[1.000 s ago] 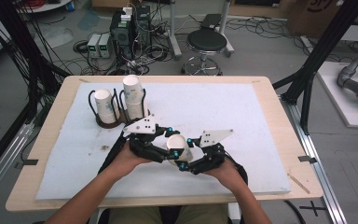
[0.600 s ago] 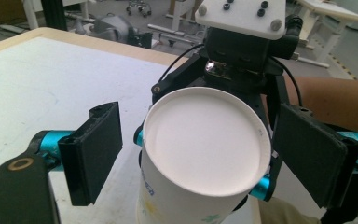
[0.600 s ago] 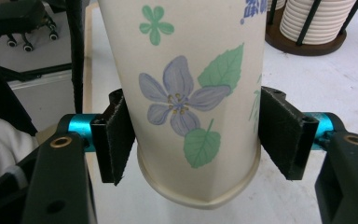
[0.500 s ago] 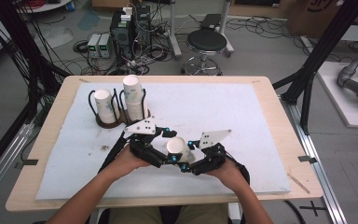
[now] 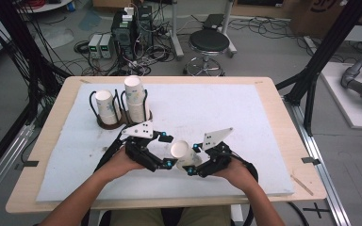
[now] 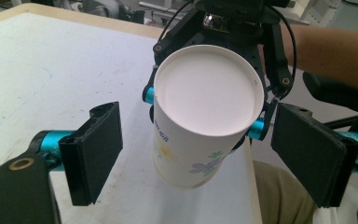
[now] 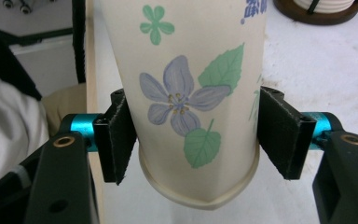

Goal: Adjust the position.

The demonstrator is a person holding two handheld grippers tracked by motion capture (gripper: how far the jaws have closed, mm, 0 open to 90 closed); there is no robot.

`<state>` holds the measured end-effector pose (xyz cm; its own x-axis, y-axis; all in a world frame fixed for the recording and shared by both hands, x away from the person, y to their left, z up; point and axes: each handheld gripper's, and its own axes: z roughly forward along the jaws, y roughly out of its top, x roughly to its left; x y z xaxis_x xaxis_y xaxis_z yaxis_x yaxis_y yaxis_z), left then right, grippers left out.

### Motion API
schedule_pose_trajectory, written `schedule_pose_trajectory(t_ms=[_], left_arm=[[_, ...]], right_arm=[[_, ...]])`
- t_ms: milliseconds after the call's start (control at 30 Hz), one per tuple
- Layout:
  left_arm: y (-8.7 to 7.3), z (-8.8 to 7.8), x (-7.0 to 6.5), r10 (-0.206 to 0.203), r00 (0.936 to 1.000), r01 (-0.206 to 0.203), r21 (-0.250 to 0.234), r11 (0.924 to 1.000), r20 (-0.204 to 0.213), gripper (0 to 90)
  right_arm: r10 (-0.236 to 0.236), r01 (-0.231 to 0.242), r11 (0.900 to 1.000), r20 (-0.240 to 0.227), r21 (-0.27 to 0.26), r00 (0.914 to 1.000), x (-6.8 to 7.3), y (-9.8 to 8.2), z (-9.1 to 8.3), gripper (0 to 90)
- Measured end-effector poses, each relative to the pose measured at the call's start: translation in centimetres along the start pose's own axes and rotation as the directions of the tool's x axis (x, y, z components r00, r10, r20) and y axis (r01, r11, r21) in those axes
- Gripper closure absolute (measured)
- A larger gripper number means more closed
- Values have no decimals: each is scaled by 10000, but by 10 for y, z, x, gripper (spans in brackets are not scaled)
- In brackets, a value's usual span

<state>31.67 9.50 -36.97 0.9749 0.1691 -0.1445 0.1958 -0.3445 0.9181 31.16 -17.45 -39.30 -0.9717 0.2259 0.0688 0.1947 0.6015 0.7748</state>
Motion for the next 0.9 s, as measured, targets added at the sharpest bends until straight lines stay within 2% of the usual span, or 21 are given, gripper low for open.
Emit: schedule_pose_trajectory(t_ms=[200,400,467,567,667,800,900], left_arm=[[1,1,-2,191,9998,-193,185,9996,102,166],[2,3,-4,377,9992,-384,511,9980,141,166],[3,3,-5,401,9991,-410,559,9976,166,166],[4,4,-5,468,9987,-481,737,9961,205,168],[4,5,-6,454,9986,-474,787,9958,278,173],[3,6,-6,501,9981,-533,957,9940,357,176],[3,8,-7,525,9977,-569,1065,9927,437,192]], right_arm=[[-466,472,9943,-84,953,9989,-1,10,-1,342],[-926,959,9774,-263,1885,9954,0,26,-2,342],[-1049,1093,9673,-314,2288,9940,1,32,-2,342],[-1364,1426,9470,-416,2877,9898,2,40,-1,342],[-1613,1710,9299,-568,3257,9853,2,47,1,342],[-1570,1712,9118,-684,3733,9852,4,54,3,342],[-1593,1751,8943,-729,4118,9845,4,57,6,341]])
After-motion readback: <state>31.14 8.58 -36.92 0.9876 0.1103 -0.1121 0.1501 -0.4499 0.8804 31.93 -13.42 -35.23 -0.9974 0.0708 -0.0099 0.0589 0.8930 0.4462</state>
